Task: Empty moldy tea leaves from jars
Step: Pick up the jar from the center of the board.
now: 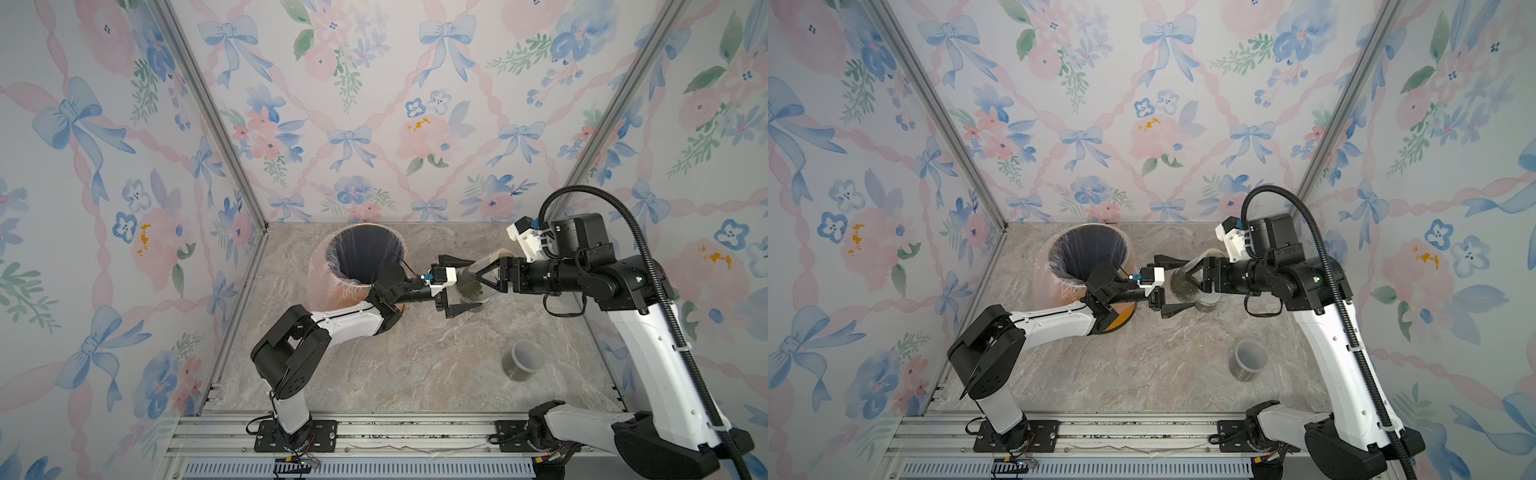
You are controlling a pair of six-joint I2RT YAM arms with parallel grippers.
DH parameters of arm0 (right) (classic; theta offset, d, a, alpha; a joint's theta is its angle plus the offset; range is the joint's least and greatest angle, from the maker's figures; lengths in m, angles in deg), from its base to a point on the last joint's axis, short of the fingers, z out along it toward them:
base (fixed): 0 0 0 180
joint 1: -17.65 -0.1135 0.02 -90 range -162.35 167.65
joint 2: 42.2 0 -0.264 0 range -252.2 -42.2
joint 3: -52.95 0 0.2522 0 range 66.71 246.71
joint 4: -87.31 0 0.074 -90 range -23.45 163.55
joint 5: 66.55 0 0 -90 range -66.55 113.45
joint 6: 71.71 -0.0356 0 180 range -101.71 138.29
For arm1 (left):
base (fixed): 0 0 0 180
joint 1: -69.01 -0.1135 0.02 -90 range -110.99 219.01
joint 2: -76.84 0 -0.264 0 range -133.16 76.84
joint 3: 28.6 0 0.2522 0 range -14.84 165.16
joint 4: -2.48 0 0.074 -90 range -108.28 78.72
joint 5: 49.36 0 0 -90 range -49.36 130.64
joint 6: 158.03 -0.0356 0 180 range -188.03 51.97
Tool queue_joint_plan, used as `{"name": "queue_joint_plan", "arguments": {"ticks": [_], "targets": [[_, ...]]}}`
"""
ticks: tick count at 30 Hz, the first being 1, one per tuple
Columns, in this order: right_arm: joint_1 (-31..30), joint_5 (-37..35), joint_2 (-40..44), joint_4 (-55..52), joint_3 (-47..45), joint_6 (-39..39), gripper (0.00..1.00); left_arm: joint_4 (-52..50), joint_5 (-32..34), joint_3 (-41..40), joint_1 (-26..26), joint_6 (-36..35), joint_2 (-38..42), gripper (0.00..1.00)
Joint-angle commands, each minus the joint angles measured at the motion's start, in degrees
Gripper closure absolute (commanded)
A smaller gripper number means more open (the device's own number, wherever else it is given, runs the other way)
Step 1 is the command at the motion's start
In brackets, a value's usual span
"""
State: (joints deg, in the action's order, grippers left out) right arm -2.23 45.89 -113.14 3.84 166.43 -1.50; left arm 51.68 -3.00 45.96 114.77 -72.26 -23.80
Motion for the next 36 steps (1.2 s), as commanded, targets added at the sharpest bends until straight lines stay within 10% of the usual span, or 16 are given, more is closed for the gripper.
{"name": "queue_joint_plan", "arguments": {"ticks": [1, 9, 18, 23, 36], "targets": [[-0.07, 3.42, 1.2, 5.64, -0.99, -1.9, 0.66, 2.13, 1.14, 2.27, 0.3, 1.42, -0.61, 0.04], [-0.07, 4.75, 1.85, 7.87, -2.51, -2.96, 0.66, 2.15, 0.8, 4.32, 0.63, 2.1, -2.12, 0.13], [0.01, 5.69, 1.74, 8.95, -4.06, -3.16, 0.64, 2.17, 1.66, 3.97, 0.65, 1.38, -1.94, 0.5], [0.01, 5.03, 2.62, 9.95, -5.48, -2.74, 0.13, 2.17, 4.43, 2.06, 0.8, 1.05, 0.72, 0.59], [3.31, 5.67, 12.71, 23.76, -14.33, -11.65, 0.04, -2.48, 36.69, -5.02, 5.42, -14.17, 10.72, 0.68]]}}
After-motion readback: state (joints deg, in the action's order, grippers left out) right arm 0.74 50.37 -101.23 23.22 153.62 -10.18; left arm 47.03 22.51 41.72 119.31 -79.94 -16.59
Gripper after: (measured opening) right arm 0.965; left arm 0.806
